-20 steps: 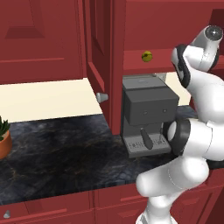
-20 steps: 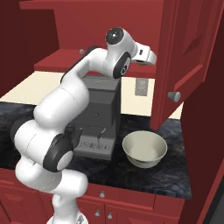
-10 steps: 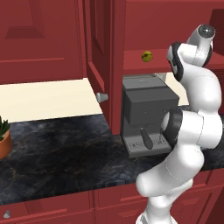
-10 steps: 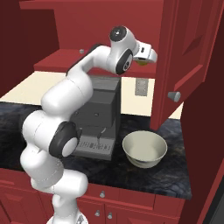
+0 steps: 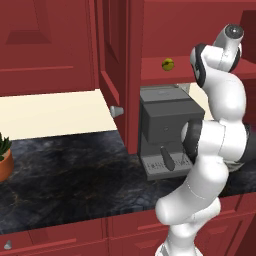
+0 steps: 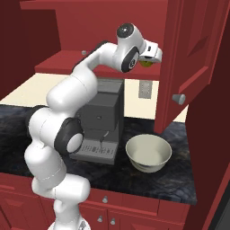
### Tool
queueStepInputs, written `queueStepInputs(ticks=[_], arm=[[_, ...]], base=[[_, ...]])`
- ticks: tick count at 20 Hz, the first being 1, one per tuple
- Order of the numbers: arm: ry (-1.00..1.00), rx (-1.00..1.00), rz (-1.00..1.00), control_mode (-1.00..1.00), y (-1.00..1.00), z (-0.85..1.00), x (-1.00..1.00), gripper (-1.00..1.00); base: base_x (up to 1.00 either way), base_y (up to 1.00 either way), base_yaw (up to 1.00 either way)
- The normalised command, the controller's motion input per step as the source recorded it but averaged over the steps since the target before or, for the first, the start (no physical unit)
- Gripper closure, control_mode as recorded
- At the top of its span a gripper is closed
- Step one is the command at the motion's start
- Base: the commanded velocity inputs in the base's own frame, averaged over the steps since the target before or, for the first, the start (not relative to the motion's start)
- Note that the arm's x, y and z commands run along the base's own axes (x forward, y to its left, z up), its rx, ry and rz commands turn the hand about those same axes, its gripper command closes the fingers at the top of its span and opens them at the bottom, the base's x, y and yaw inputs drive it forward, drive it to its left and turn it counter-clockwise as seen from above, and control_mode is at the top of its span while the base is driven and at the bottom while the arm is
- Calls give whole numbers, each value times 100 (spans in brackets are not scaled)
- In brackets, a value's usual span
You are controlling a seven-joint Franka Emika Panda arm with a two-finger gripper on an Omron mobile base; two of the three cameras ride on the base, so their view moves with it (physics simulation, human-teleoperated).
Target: Open the cabinet. Pick the pear and pear from the cabinet and place them into the bowl. Then close the cabinet.
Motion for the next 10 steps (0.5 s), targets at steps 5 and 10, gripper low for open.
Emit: queueStepInputs(ticks=[5,10], arm=[[0,0,0,-100,-1,-30,11,100],[0,0,0,-100,-2,-14,8,100]], base=[[0,0,0],[0,0,0]])
